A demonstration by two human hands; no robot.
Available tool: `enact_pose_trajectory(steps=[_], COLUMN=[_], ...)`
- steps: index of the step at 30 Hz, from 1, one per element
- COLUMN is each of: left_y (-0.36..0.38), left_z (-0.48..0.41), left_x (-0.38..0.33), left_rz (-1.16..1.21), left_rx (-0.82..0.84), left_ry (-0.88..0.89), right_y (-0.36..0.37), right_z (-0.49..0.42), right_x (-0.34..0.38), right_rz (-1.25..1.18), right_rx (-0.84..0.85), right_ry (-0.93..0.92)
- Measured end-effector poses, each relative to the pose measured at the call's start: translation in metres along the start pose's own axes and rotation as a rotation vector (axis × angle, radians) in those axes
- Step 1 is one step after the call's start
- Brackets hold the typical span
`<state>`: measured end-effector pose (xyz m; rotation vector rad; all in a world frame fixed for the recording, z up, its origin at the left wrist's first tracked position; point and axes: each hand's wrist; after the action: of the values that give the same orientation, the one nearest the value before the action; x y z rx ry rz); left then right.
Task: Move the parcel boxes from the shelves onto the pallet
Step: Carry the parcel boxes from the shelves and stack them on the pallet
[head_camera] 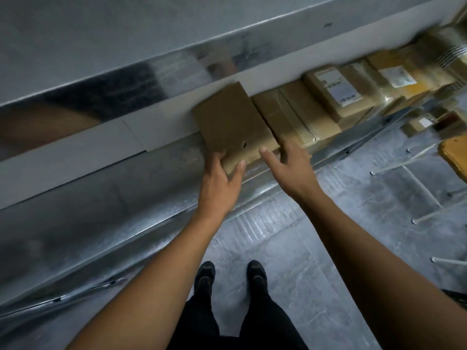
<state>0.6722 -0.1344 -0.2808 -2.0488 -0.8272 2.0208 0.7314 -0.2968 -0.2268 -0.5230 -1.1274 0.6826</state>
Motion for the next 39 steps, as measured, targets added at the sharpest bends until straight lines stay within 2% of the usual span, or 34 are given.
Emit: enact_pose_trajectory(steps=[5,8,11,15,19,25,31,39], left_y=[-0.001,-0.01,-0.023,-0.05,-0.083,-0.138,-0.216,-0.327], left_z=[0.018,0.044,0.076,0.123,0.172,0.25,0.339,0.469], left_x=[-0.008,-0.014,-0.016,-0.013,-0.008,0.001,0.016,0.058], left_rz=[0.038,0.052,0.049,0.061,-0.034,-0.074,0.005,-0.05], left_rx=[-0.18,-0.34,-0.514,-0.72,-0.896,-1.102,-1.252,-1.409], left_ry=[-0.114,-0.115,-0.089,-0.163,-0.223,-0.268,-0.292,-0.328], right_y=[0.006,0.013,0.027,0.054,0.083,0.134,0.199,0.304], right_z=[-0.005,0.002,0.017,0.051,0.1,0.179,0.285,0.433], right_x=[0.008,0.007,0.011,0.024,0.038,0.073,0.112,0.147], right_rz=[-0.068,-0.092,-0.117,-0.105,-0.067,-0.002,0.02,0.057], right_rx=[0.093,0.15,0.244,0.407,0.582,0.718,0.802,0.897], right_ry=[-0.096,-0.165,-0.233,-0.302,-0.424,-0.639,-0.773,-0.897])
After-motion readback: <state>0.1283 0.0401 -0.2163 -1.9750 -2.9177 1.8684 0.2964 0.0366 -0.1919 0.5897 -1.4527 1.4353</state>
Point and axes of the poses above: each hand's wrist, its own z-axis away from the middle knuckle, its own y-axis out of the palm, x = y × z, and after that the axes turned 13 degrees about y, right-handed
